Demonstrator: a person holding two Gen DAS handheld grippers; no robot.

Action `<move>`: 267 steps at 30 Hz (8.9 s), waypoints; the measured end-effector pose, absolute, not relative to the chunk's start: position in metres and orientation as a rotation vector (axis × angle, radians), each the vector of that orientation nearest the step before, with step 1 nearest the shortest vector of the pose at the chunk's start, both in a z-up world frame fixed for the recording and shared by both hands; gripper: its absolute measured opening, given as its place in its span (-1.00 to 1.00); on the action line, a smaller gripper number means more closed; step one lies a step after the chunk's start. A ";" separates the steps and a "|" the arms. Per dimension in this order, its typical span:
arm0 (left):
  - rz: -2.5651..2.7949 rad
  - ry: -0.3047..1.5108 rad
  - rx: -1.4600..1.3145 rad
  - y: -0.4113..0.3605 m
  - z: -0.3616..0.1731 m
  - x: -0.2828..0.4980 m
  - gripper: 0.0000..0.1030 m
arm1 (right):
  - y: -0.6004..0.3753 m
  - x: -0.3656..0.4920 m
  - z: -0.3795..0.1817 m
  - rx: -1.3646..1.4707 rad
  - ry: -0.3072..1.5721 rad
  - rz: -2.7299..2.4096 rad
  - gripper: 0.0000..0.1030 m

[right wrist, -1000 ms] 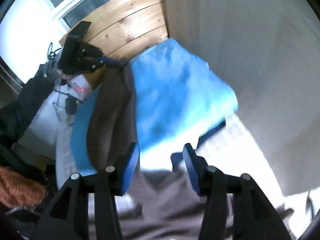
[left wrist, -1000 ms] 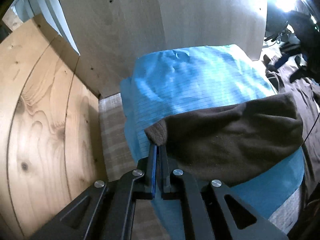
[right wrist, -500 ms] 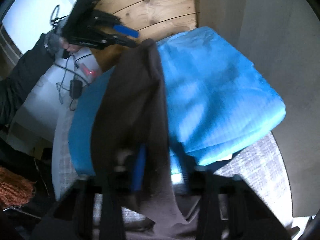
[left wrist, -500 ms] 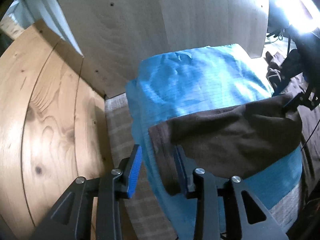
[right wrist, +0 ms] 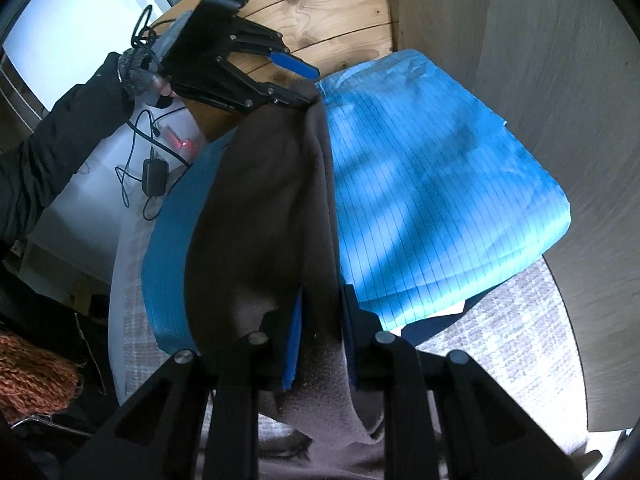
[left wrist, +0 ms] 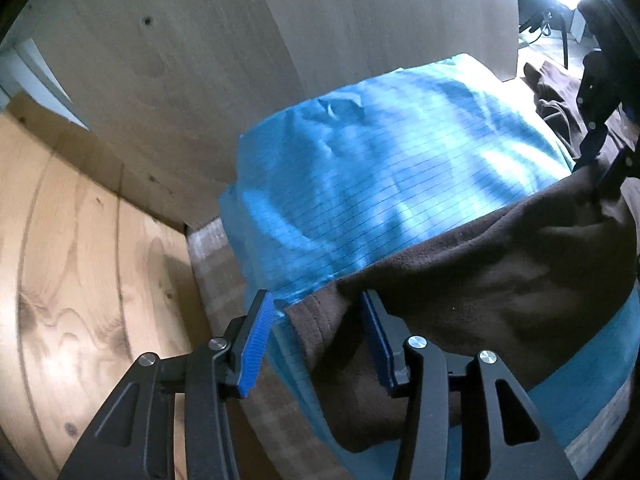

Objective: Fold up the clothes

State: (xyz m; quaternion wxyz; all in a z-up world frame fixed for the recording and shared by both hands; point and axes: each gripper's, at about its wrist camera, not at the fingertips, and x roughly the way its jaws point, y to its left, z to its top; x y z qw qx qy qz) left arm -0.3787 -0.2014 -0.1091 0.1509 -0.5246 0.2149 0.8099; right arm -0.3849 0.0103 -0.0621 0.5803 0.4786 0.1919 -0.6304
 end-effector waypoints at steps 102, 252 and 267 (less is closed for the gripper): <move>2.568 -0.033 -1.630 -0.295 -0.100 -0.275 -0.41 | -0.077 -0.348 -0.057 1.019 0.706 -1.400 -0.52; 2.363 -0.594 -1.432 0.079 -0.112 0.088 -0.90 | 0.189 -0.303 -0.090 1.361 0.243 -1.721 -0.93; 2.447 -0.399 -1.600 0.015 -0.115 0.004 -0.57 | 0.220 -0.348 -0.080 1.333 0.171 -1.927 -0.30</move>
